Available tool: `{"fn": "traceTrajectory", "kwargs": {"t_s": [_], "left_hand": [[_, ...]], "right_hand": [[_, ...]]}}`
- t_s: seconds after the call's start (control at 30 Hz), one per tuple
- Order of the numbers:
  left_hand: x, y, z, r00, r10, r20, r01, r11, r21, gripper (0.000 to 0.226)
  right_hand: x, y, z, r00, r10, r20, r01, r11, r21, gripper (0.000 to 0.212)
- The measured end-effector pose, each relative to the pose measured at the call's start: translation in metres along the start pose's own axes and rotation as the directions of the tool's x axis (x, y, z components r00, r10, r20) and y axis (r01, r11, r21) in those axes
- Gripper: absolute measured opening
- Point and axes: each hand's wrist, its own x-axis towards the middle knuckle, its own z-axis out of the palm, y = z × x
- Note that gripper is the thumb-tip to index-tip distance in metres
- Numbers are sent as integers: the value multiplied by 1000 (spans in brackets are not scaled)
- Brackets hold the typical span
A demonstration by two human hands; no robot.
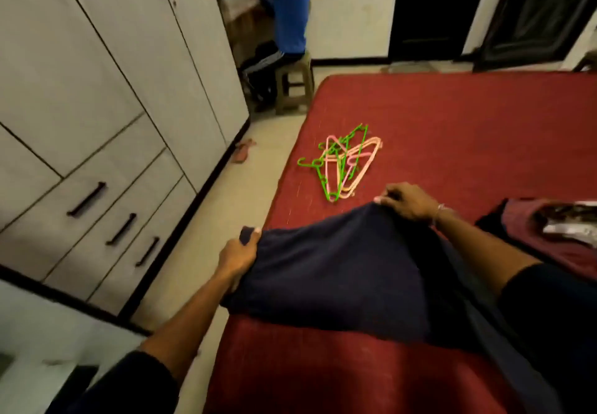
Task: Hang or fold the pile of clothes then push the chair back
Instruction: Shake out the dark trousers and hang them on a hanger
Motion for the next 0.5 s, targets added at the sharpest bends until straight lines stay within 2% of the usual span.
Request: {"fn": "traceTrajectory", "kwargs": {"t_s": [0.07, 0.17, 0.3, 0.4, 0.5], "left_hand": [[34, -85, 38, 996, -87, -23, 88, 992, 91, 77], [75, -153, 69, 994, -68, -83, 82, 981, 176, 74], [125, -155, 74, 989, 76, -129, -44, 970, 239, 63], [147, -146, 77, 977, 153, -151, -110, 959, 260, 59], [162, -145, 85, 975, 166, -146, -118, 948, 294, 60]], "right_hand": [[23, 32, 113, 997, 36, 61, -37, 999, 16, 29], [50, 56, 228, 998, 58, -4, -58, 996, 72, 25], [77, 59, 259, 989, 73, -126, -87, 990, -109, 28], [85, 63, 259, 989, 59, -136, -75, 991, -115, 33], [94, 75, 259, 990, 66, -122, -84, 984, -157, 33]]}}
